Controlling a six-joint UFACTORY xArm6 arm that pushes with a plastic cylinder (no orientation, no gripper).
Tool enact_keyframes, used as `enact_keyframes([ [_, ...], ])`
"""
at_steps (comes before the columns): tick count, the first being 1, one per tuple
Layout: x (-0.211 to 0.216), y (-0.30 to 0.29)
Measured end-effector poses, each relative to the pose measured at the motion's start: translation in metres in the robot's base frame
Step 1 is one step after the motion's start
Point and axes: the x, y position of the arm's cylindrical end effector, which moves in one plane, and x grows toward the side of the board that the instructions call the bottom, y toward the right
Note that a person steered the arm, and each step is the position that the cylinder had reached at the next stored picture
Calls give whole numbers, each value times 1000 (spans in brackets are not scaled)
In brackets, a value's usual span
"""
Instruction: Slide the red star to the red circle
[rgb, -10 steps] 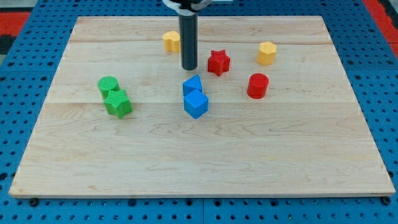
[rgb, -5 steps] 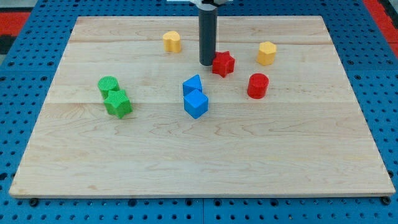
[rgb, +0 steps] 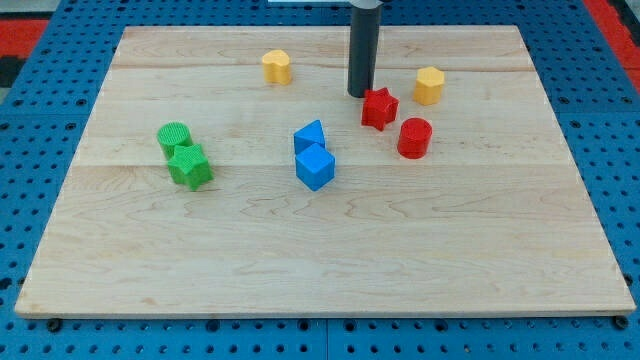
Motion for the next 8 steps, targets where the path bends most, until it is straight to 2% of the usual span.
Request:
enact_keyframes([
  [3,16,15],
  [8,17,42],
])
